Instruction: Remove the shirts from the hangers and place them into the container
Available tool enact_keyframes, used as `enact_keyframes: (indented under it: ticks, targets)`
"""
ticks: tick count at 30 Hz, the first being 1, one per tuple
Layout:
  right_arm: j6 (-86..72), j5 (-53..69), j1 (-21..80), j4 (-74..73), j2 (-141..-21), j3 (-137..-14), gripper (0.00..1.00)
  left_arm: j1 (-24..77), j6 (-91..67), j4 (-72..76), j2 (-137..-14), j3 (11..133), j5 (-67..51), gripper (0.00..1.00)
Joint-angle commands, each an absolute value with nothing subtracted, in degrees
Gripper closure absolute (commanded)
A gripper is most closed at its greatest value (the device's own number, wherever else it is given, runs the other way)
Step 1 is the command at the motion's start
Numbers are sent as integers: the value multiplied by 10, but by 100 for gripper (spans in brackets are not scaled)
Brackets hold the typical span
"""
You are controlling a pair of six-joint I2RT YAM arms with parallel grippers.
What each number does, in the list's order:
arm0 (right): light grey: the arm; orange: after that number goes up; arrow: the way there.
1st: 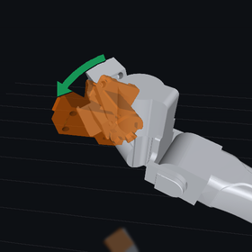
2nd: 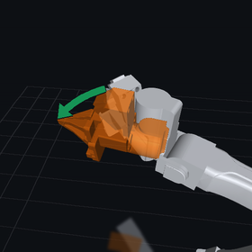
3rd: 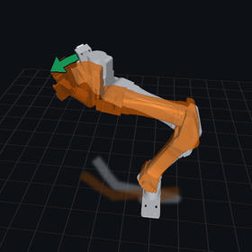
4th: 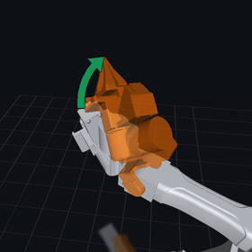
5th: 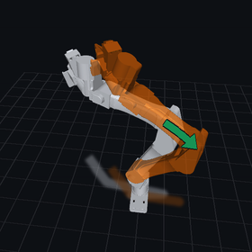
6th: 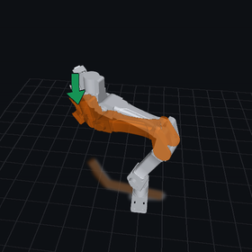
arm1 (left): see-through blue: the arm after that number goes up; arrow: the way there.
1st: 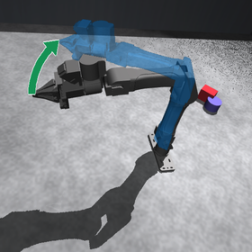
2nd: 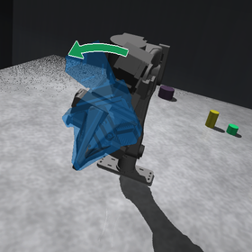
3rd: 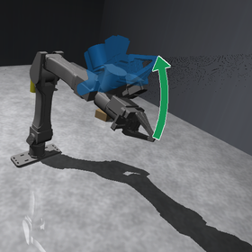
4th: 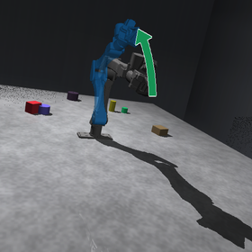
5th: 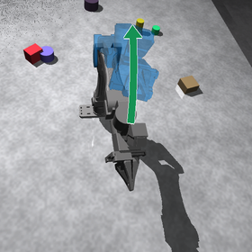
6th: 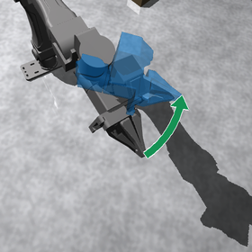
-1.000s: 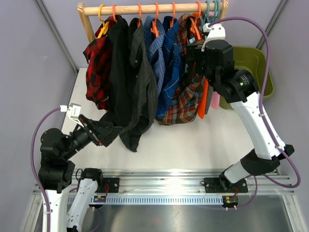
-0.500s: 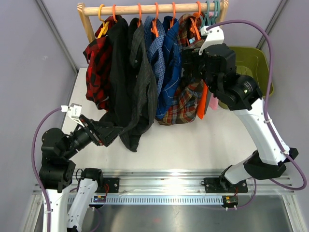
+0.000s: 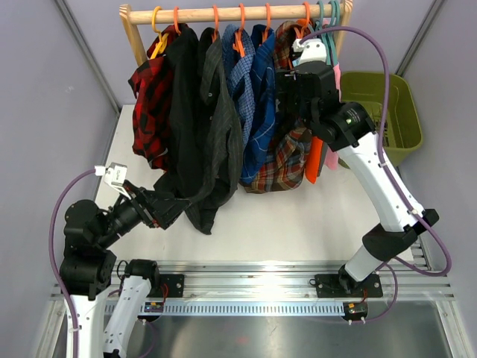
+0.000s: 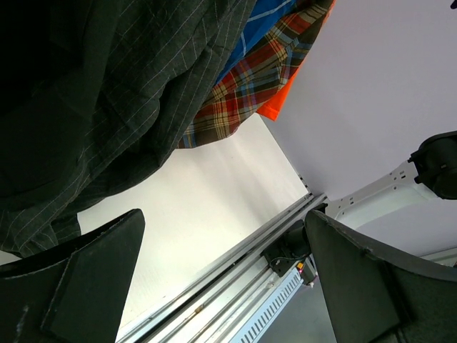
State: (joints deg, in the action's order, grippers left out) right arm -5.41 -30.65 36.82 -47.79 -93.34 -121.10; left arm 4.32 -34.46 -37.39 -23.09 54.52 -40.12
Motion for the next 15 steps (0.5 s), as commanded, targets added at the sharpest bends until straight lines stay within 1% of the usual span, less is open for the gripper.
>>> enact_keyframes:
  ticks: [1, 8, 11, 12, 13, 14, 15]
  targets:
    - [-65, -327, 352, -444, -919, -1209, 18, 45, -343, -367, -221, 545, -403, 1]
    - [-53, -334, 348, -437, -893, -1212, 20, 45, -359, -352, -214, 525, -416, 1]
    - [-48, -326, 340, -447, -893, -1222, 28, 45, -366, -345, -210, 520, -418, 1]
    - [-53, -323, 338, -452, -895, -1222, 32, 45, -366, -345, -211, 520, -418, 1]
    - [-54, -320, 337, -454, -891, -1220, 42, 45, -366, -346, -211, 520, -417, 1]
    - [-55, -314, 337, -454, -888, -1217, 51, 45, -366, -347, -210, 520, -417, 1]
    - [-60, -309, 336, -453, -882, -1210, 56, 45, -366, -349, -210, 521, -417, 1]
